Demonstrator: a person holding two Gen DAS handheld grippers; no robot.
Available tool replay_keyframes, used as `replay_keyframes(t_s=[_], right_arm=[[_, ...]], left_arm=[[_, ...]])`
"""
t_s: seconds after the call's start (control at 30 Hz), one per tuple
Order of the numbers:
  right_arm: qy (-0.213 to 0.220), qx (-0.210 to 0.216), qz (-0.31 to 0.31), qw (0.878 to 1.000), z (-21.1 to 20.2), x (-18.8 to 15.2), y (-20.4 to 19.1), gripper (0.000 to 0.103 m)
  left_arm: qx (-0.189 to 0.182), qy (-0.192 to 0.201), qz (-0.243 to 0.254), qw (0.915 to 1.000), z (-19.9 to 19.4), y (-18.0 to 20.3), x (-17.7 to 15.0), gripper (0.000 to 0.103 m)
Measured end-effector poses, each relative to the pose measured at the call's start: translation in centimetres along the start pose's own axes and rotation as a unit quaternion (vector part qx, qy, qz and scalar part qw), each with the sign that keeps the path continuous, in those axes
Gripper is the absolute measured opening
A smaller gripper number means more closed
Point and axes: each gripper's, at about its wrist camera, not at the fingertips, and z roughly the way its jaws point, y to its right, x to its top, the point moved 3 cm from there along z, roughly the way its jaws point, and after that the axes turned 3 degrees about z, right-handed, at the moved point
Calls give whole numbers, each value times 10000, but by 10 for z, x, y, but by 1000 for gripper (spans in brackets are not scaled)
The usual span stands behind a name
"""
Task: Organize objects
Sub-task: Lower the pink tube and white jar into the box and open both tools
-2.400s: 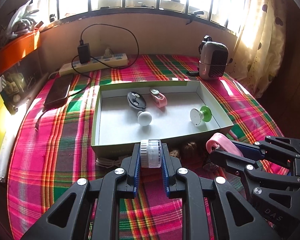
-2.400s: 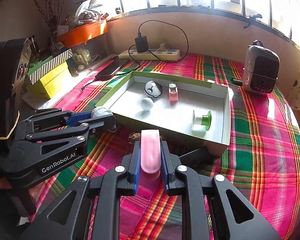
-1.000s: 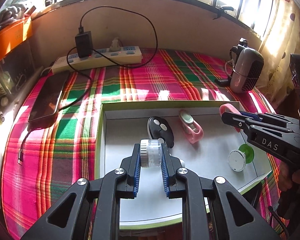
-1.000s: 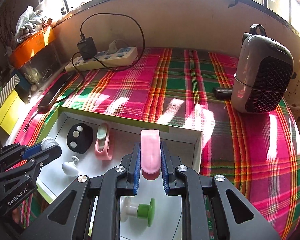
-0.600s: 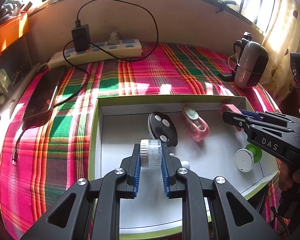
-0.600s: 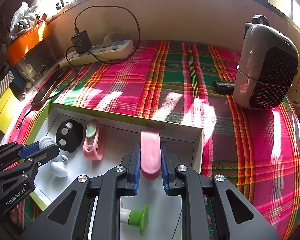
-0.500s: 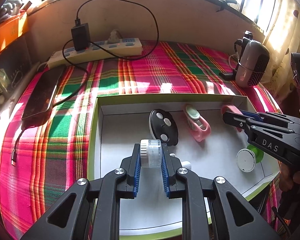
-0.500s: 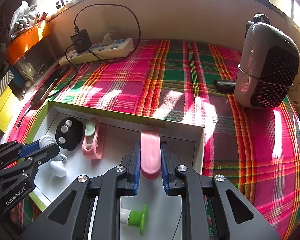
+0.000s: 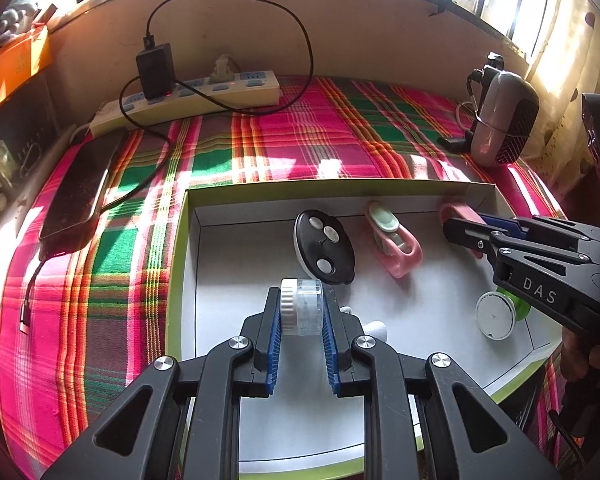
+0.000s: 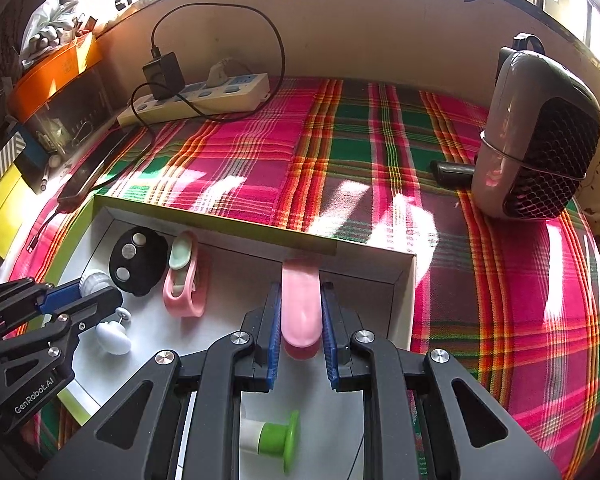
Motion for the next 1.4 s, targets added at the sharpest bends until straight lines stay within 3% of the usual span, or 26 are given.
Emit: replay_keyframes(t_s=[0.53,0.83,1.4], right_arm=[[6,-53,-23,10000,0,0,-1,19],[35,-17,-29,10000,-3,-1,-5,38],[303,-68,52,9995,-35,-9,-16,40]], left_arm=[[35,-17,38,10000,1,2,0,19],[-10,13,73,10000,-3,6,-2,27],[60,280,29,9996,-35,5,-13,29]])
